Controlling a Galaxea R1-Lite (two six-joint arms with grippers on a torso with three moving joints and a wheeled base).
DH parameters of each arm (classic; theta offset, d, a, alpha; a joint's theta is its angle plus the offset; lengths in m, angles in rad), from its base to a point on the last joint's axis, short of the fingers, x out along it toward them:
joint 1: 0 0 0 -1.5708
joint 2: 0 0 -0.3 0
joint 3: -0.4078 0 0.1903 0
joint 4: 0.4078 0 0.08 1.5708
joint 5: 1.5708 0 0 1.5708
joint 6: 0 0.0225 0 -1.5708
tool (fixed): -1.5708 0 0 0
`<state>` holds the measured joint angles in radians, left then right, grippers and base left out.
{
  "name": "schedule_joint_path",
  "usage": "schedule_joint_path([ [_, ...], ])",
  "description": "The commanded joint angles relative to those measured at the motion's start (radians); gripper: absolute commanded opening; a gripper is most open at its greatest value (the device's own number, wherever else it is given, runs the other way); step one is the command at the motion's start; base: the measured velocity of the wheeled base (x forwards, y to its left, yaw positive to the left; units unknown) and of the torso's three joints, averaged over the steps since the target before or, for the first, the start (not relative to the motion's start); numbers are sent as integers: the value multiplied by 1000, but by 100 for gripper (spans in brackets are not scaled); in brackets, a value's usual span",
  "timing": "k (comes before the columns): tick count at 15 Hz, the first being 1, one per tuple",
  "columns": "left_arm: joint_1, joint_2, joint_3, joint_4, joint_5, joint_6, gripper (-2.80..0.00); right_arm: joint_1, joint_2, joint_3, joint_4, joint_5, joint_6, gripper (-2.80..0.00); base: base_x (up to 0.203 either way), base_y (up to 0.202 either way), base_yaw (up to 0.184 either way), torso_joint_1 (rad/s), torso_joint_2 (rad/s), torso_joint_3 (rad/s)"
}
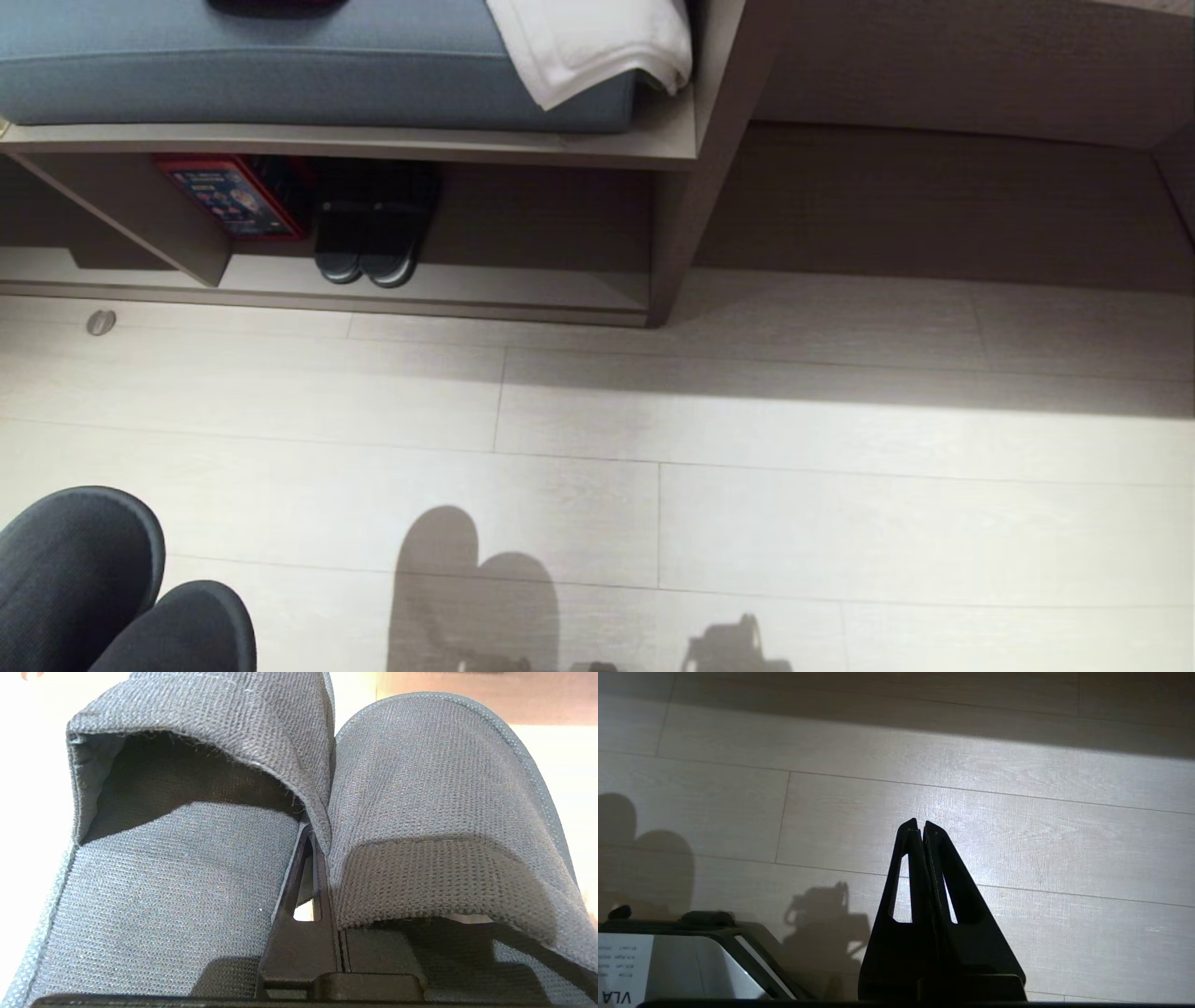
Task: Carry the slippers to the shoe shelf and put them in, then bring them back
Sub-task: Place the slippers into the shoe cabinet
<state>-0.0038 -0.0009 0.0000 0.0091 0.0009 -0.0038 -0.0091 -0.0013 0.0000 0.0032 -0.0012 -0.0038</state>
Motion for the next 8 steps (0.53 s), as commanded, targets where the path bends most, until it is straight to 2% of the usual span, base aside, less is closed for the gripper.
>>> schedule_joint_path([
  [1, -1, 1, 2, 0, 1, -1, -280, 1, -2, 0, 0, 0, -1, -280, 0, 0, 0, 0, 2, -195],
  [8, 1, -1, 2, 0, -1, -4, -280, 0, -2, 0, -2, 1, -4, -280, 0, 0, 0, 2, 3, -199],
])
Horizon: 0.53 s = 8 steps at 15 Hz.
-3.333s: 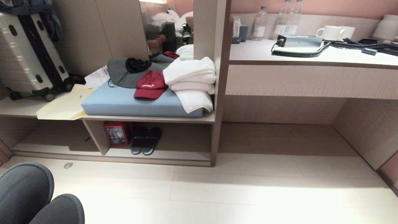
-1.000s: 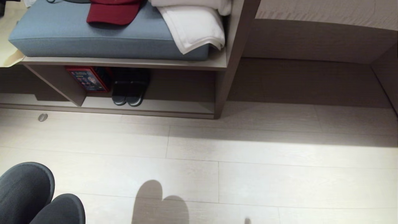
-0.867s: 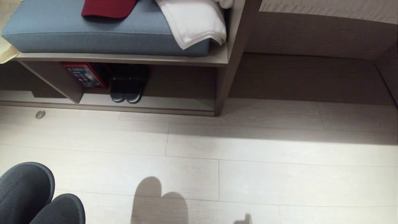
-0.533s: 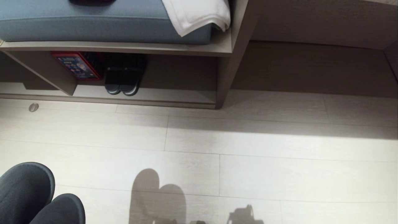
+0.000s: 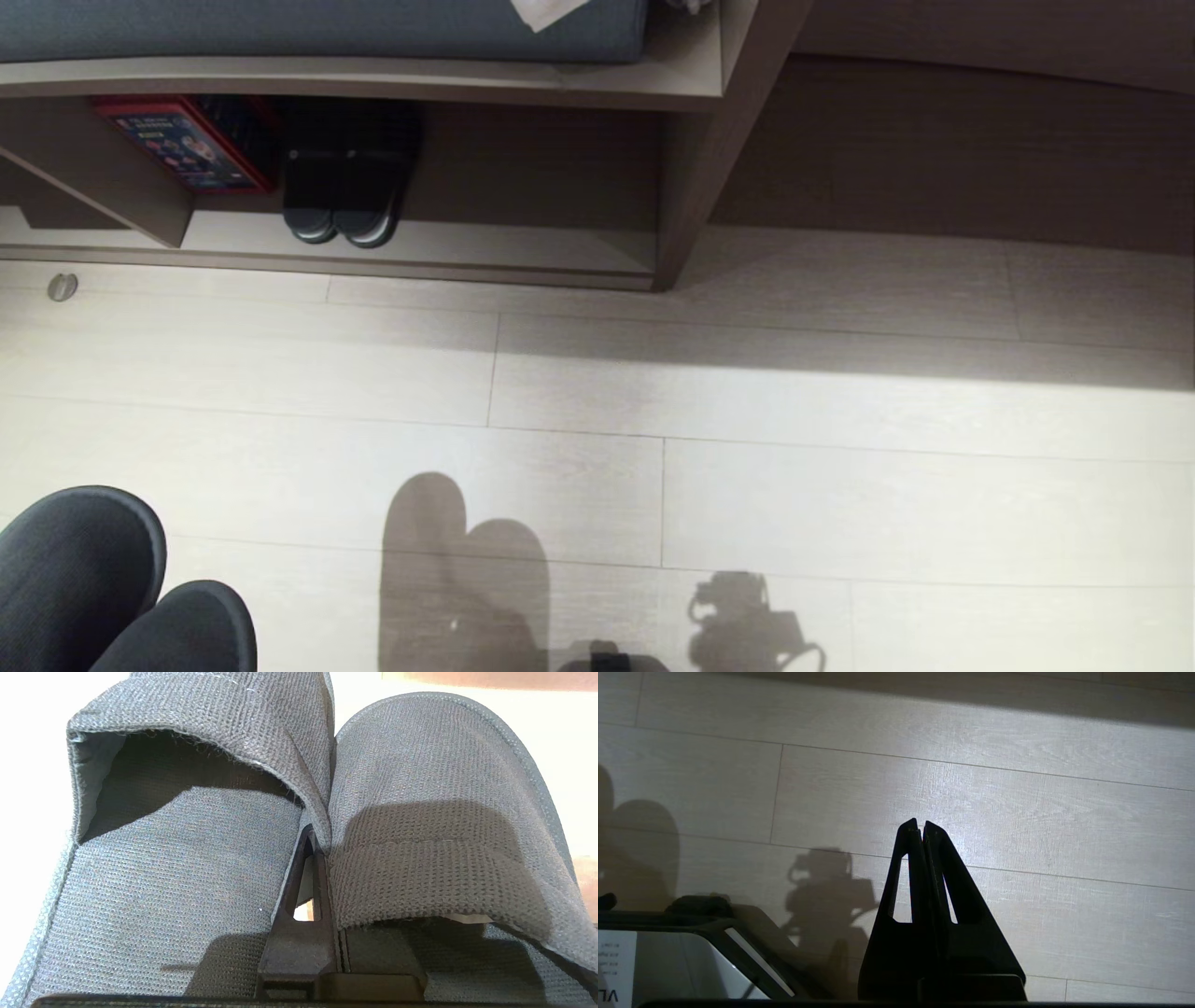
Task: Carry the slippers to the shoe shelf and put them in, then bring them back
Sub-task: Place the slippers into the shoe cabinet
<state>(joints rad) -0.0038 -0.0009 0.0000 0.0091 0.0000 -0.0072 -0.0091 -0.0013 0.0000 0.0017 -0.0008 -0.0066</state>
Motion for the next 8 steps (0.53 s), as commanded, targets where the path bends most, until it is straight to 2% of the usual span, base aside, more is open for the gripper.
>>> schedule_joint_path([
  [1, -1, -1, 2, 0, 2, 0, -280, 0, -3, 0, 0, 1, 0, -280, 0, 0, 0, 9, 4, -200],
  [8, 1, -1, 2, 0, 2, 0, -280, 0, -2, 0, 1, -1, 5, -280, 0, 0, 0, 3, 1, -199],
])
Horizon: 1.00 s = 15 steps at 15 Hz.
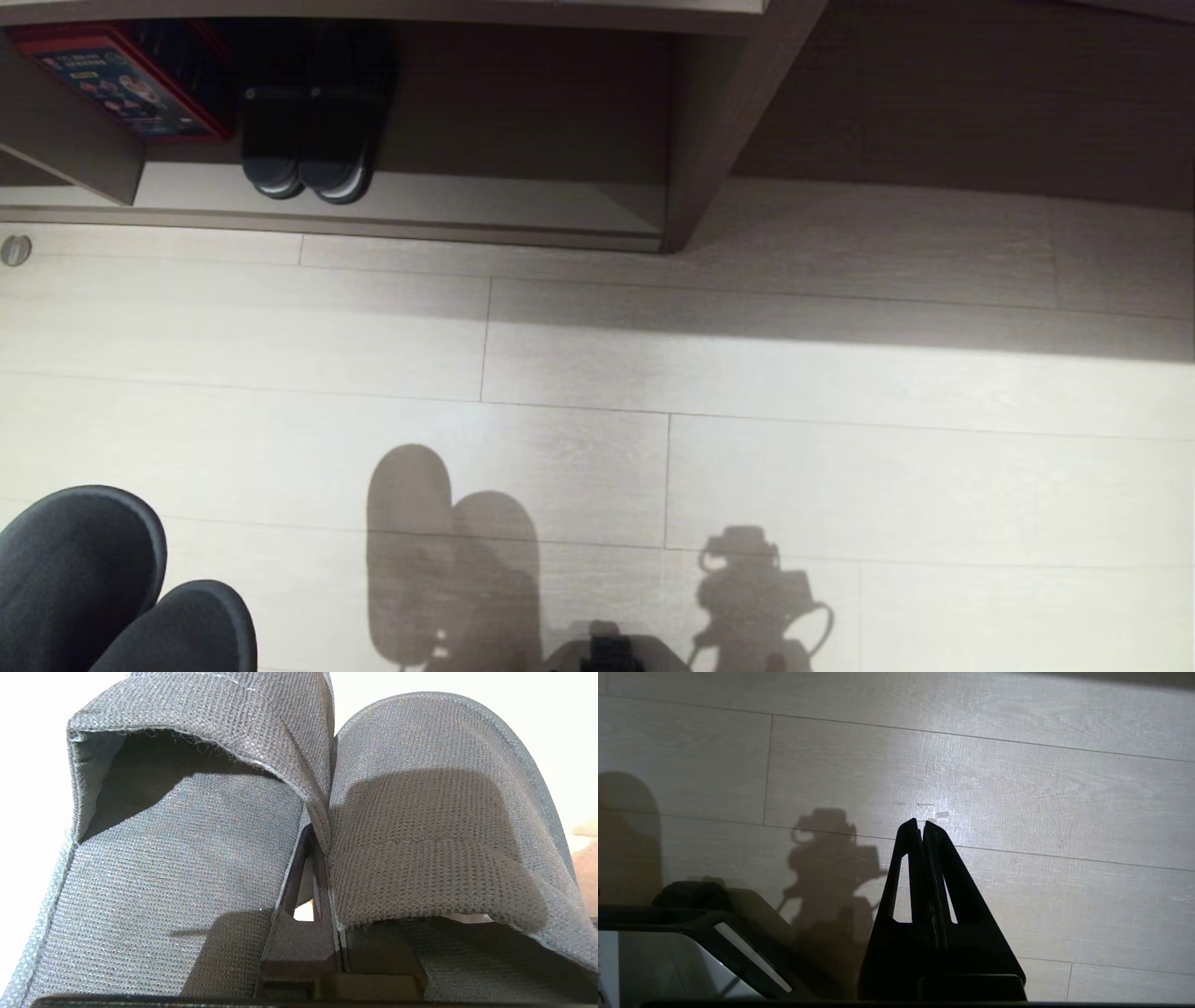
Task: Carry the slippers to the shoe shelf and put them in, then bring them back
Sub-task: Place the slippers into the shoe cabinet
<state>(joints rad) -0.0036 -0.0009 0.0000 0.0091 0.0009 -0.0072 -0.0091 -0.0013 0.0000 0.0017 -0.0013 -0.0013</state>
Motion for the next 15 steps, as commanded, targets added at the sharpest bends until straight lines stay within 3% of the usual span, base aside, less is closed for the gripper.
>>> schedule_joint_path([
  [1, -1, -1, 2, 0, 1, 0, -280, 0, -2, 0, 1, 0, 0, -280, 0, 0, 0, 2, 4, -203],
  [15, -1, -1, 2, 0, -1, 0, -280, 0, 0, 0, 0, -5, 10, -280, 0, 0, 0, 2, 3, -199],
])
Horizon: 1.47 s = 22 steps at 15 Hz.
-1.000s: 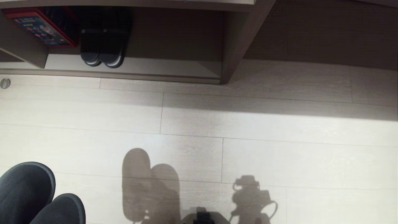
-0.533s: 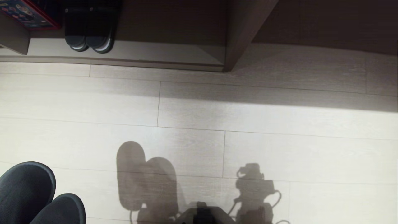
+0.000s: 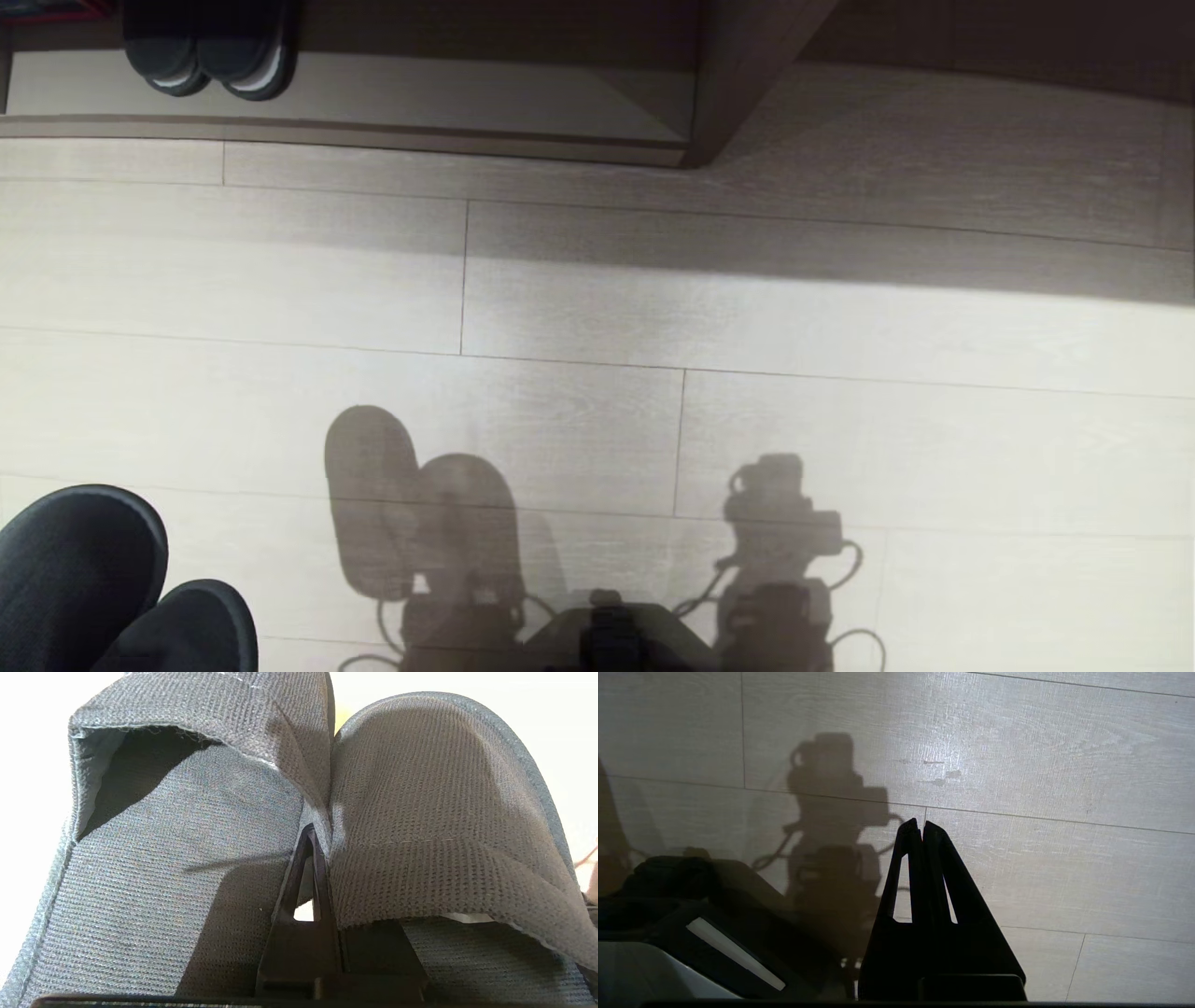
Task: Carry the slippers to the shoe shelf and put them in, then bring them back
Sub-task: Place the slippers into the shoe cabinet
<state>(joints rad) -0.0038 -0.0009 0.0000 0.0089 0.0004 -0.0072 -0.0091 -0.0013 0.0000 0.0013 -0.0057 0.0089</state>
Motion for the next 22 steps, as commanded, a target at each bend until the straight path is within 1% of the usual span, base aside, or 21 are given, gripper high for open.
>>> schedule_joint_path([
  [1, -1, -1, 2, 0, 0, 0, -280, 0, 0, 0, 0, 0, 0, -280, 0, 0, 0, 2, 2, -191],
  [10, 1, -1, 1, 0, 0, 0, -280, 0, 0, 0, 0, 0, 0, -280, 0, 0, 0, 4, 2, -183],
  [13, -1, -1, 2, 0, 0, 1, -280, 1, 0, 0, 0, 0, 0, -280, 0, 0, 0, 0, 2, -26],
  [18, -1, -1, 2, 0, 0, 3, -280, 0, 0, 0, 0, 1, 0, -280, 159, 0, -2, 0, 3, -4],
  [22, -1, -1, 0, 0, -1, 14, -280, 0, 0, 0, 0, 1, -1, -280, 0, 0, 0, 0, 0, 0],
])
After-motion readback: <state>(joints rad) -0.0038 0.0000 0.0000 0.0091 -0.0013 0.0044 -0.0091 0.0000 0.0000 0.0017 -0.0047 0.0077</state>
